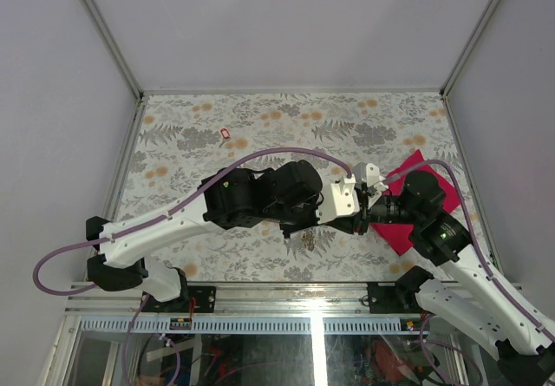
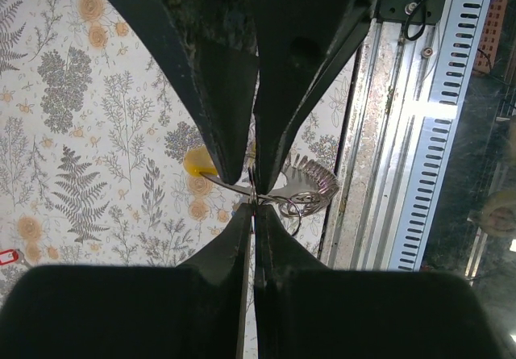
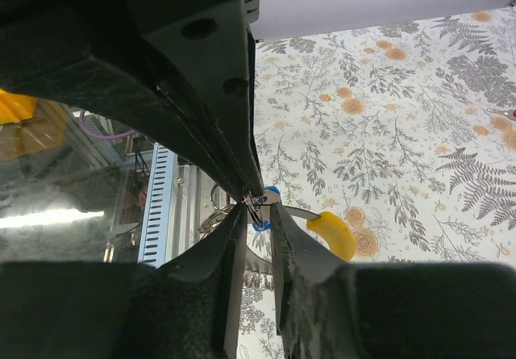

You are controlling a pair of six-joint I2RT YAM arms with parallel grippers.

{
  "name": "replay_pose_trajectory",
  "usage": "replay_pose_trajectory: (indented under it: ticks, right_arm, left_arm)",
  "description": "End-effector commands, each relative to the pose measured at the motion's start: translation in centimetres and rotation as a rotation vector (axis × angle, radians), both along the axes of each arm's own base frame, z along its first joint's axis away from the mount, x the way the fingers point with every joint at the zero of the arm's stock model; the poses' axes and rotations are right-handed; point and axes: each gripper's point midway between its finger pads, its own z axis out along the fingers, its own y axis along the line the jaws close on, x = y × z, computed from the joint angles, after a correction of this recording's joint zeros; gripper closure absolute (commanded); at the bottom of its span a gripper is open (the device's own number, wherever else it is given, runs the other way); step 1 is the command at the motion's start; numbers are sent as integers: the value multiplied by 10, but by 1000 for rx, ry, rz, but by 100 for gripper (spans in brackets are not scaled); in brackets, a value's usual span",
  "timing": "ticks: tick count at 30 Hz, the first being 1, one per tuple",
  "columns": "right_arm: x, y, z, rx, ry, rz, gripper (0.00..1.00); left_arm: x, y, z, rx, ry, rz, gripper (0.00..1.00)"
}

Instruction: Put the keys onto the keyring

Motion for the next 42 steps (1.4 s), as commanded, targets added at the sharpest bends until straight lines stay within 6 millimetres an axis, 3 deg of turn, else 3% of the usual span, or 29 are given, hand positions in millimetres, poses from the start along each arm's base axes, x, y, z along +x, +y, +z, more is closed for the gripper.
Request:
replay_pose_trajectory:
  ticks: [1,6,19,27,31,38,42]
  right_arm:
    - [-2,3,10,37,-29,33,79]
    - [-4,4,9,39,-19,45,88]
    - [-8,6,13,66,-9,74,79]
    - [-12,6,22,93,-17,91,100]
    - [-16,3,31,106,-40,86,100]
    - [-25,-4,51,127,-74,88,100]
    - [-31,-6,61,144,-86,98,100]
  left_arm:
    - [1,-7,22,-76,-43,-14,100]
    - [1,-8,25,-93,-48,-12,100]
    - [-1,-8,30,-123,-46,-10,100]
    - [0,-8,26,-116,-46,-7,100]
    - [0,-6,25,-126,-47,-2,100]
    - [-8,-5,43,-267,-43,-6,82]
    - [-15,0,60,-379,-43,-16,78]
